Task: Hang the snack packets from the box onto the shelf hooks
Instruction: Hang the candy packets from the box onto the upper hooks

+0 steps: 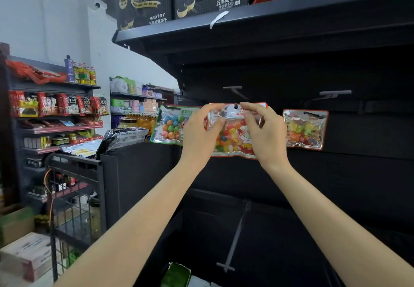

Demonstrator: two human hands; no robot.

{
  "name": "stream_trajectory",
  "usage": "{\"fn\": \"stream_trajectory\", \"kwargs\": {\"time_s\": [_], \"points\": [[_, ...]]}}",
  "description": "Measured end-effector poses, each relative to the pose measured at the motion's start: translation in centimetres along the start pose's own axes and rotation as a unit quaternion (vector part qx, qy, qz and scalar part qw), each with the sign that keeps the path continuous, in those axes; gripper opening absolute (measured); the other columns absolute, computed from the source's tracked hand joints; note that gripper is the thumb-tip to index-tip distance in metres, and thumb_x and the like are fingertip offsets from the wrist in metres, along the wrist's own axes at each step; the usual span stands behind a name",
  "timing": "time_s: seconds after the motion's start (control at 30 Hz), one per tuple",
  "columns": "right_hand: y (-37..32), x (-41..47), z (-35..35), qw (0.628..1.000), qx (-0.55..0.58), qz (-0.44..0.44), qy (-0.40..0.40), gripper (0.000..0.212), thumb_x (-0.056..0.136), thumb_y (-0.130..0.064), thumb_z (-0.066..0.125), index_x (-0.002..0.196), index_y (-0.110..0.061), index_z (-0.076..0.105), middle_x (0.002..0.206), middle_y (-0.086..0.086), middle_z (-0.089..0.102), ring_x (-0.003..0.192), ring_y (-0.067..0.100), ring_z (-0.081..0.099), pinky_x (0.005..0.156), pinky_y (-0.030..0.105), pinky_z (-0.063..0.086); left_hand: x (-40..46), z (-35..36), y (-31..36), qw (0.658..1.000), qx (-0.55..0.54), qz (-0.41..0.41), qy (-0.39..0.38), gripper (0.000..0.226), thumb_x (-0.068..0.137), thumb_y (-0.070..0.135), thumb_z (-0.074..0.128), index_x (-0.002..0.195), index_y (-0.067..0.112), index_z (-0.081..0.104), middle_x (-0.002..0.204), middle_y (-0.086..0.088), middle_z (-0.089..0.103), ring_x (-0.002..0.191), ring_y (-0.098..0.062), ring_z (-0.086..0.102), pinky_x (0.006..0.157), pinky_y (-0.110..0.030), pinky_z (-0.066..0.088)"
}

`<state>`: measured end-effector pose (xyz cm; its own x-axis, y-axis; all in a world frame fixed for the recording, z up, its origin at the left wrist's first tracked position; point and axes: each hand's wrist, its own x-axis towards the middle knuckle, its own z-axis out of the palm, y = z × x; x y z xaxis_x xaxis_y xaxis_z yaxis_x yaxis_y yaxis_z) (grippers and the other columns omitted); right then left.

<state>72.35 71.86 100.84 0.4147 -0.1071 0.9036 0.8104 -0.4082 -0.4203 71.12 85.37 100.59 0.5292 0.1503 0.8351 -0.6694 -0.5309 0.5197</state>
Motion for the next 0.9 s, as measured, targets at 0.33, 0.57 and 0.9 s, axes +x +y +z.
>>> {"fn": "stream_trajectory", "kwargs": {"time_s": [0.33,0.57,0.9], "points": [[3.2,1.2,0.4,0.998,-0.042,0.032,-0.026,0.037,0.091,-0.008,0.058,0.125,-0.022,0.061,0.12,-0.004,0.043,0.093,0.0,0.045,0.082,0.0,0.037,1.5,2.6,-1.4,0.996,0.055,-0.033,-0.056,0.042,0.093,0.015,0.053,0.133,0.026,0.048,0.118,-0.003,0.059,0.101,-0.012,0.054,0.083,-0.015,0.045],[7.2,2.1,1.4,0.984,-0.11,0.082,-0.112,0.062,0.09,-0.003,0.057,0.143,-0.029,0.038,0.147,0.004,0.012,0.128,0.019,0.036,0.097,0.018,0.043,3.6,5.9,-3.1,0.973,0.085,-0.119,-0.178,0.071,0.091,0.012,0.055,0.148,0.033,0.019,0.122,-0.01,0.057,0.091,-0.019,0.058,0.066,-0.024,0.046],[9.3,3.2,2.6,0.953,-0.233,0.098,-0.165,0.073,0.092,0.004,0.049,0.15,-0.029,0.018,0.155,0.013,-0.017,0.145,0.032,-0.005,0.115,0.039,0.018,5.5,7.7,-3.4,0.943,0.159,-0.166,-0.241,0.073,0.094,0.023,0.053,0.149,0.038,0.007,0.129,-0.009,0.052,0.083,-0.018,0.056,0.065,-0.025,0.049]]}}
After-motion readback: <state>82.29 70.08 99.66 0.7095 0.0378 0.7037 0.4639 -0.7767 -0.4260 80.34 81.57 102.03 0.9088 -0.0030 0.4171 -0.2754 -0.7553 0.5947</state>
